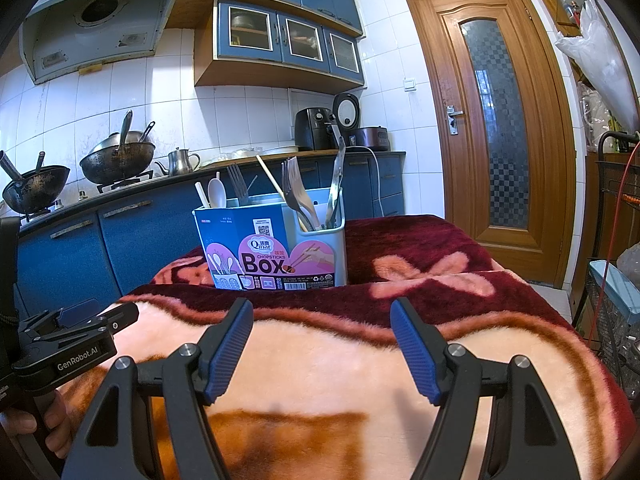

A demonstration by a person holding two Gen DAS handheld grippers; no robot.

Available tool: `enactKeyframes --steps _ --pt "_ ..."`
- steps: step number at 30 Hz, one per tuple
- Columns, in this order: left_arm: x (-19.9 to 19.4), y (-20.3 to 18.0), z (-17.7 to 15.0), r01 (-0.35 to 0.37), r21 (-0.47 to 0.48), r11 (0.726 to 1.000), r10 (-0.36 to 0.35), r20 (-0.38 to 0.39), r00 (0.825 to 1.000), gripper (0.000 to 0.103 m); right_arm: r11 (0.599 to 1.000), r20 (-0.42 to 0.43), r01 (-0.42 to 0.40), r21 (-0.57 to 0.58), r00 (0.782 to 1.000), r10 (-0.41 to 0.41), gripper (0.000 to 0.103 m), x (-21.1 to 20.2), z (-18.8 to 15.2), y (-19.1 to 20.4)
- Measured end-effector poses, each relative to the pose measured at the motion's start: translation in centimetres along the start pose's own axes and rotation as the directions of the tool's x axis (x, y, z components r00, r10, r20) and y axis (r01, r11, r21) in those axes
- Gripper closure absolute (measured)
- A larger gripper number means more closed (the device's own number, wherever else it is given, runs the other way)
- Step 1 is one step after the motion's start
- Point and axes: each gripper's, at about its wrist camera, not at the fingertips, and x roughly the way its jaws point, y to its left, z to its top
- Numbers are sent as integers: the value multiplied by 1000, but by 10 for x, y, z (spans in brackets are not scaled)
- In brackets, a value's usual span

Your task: Organize utensils

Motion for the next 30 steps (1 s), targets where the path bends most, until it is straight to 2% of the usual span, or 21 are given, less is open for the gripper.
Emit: enactKeyframes --steps 30 --pt "0 -1 -1 0 -4 1000 0 -3 1000 36 1000 -1 0 0 1000 0 29 0 0 0"
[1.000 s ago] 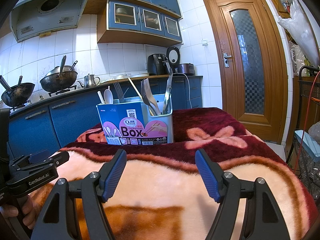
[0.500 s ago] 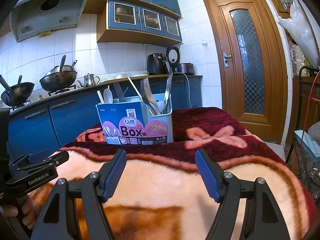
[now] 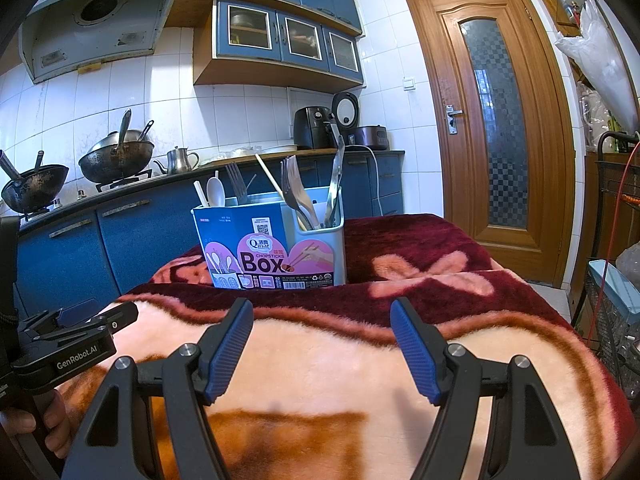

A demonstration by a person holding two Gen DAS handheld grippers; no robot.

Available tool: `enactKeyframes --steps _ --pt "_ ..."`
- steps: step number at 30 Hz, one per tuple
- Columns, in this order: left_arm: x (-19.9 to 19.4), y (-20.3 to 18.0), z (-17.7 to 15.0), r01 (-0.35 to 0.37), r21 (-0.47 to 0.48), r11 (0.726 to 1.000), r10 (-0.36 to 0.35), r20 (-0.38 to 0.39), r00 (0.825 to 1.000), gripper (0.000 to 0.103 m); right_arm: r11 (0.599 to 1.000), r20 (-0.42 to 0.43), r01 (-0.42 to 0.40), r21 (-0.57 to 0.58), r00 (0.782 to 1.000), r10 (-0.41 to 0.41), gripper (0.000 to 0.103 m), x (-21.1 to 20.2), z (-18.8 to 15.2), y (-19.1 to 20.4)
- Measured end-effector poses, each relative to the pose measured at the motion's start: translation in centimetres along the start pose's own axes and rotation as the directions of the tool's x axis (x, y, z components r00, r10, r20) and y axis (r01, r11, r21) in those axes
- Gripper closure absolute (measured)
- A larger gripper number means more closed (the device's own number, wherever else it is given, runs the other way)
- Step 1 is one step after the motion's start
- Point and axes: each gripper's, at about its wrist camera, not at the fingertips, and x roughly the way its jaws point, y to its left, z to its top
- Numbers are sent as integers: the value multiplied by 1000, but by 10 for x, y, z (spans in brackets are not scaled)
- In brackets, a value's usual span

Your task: Organize utensils

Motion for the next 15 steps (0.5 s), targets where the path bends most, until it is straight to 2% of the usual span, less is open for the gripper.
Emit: enactKeyframes --steps 15 --pt "2 0 -1 -1 -5 1000 1 -11 1000 36 1000 1 -1 0 1000 1 29 0 0 0"
